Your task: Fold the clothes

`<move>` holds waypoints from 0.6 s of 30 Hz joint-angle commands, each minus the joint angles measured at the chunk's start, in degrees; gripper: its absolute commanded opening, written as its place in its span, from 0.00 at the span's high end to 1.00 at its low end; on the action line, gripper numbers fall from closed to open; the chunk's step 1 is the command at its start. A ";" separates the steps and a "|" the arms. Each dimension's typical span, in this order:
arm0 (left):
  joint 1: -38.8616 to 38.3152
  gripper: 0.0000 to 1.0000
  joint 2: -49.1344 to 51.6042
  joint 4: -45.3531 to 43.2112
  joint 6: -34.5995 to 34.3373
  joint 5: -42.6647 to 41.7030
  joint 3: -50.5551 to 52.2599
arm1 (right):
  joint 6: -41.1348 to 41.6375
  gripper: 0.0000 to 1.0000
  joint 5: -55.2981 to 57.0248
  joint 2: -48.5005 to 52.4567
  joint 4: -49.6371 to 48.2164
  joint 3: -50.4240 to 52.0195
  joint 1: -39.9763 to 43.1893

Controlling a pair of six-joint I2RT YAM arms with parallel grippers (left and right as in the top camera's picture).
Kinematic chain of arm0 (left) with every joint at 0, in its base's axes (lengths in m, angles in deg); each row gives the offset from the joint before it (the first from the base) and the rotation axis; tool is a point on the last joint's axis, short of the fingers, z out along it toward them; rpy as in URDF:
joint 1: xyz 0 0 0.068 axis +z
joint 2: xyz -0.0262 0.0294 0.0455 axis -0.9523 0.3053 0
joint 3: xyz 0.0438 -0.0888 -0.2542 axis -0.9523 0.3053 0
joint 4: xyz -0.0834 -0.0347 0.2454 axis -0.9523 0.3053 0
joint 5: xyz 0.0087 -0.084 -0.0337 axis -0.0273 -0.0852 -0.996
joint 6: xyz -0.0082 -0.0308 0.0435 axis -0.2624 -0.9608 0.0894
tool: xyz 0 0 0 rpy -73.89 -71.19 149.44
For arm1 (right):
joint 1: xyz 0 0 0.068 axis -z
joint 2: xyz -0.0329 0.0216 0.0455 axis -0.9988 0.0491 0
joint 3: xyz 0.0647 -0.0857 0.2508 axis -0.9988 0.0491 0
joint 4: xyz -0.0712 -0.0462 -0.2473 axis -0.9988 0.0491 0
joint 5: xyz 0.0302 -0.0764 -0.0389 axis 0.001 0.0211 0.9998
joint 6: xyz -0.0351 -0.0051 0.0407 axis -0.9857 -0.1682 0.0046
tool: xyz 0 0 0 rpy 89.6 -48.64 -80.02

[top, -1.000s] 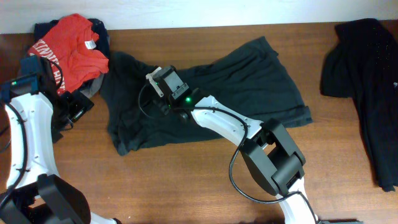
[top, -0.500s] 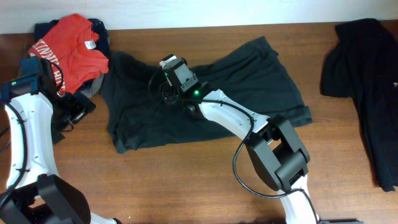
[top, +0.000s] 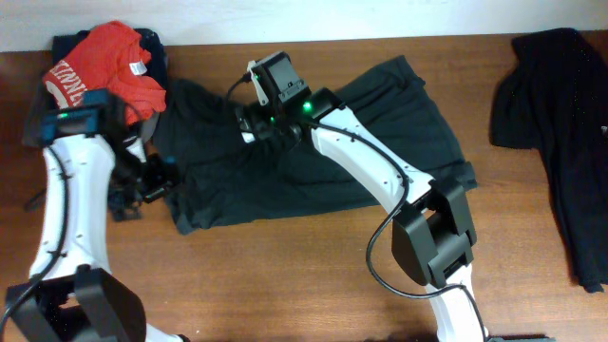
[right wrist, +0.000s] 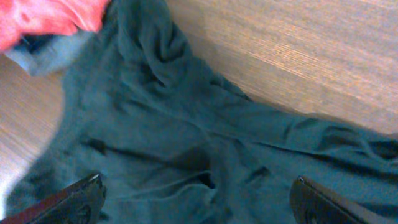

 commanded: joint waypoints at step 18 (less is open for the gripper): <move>-8.70 0.81 6.14 -17.29 -0.17 -2.75 14.93 | 6.88 0.82 -18.03 -0.02 27.80 -3.13 24.76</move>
